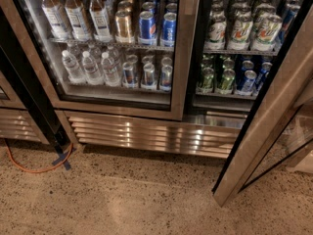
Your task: Open right fridge door
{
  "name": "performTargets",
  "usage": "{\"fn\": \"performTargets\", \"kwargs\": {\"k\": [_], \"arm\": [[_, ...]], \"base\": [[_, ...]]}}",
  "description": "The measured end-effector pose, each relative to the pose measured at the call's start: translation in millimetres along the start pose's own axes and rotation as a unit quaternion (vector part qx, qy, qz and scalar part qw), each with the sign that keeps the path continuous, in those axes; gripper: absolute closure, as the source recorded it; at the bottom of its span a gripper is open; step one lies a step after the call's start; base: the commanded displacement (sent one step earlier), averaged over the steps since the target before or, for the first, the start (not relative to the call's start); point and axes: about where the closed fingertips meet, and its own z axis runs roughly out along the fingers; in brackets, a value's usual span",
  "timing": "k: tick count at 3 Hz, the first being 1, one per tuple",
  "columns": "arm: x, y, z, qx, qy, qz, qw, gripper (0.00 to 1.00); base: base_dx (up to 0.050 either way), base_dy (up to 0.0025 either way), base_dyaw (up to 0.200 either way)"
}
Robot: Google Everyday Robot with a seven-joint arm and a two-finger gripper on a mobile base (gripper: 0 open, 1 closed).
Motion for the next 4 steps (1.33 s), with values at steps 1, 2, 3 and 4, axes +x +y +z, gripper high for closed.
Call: {"fn": "performTargets", "kwargs": {"k": [1,2,3,4], "arm": [[4,16,7,-0.029,0.015,0.043,0.9985,0.0],[-4,39,6,-0.058,0.012,0.073,0.9956,0.0],[-15,46,4,-0.073,-0.005,0.099,0.9924,0.0],[-23,47,4,-0.077,-0.02,0.099,0.9919,0.0]], "base": [[0.0,0.0,0.0],[0.0,0.0,0.0],[0.0,0.0,0.0],[0.0,0.0,0.0]]}}
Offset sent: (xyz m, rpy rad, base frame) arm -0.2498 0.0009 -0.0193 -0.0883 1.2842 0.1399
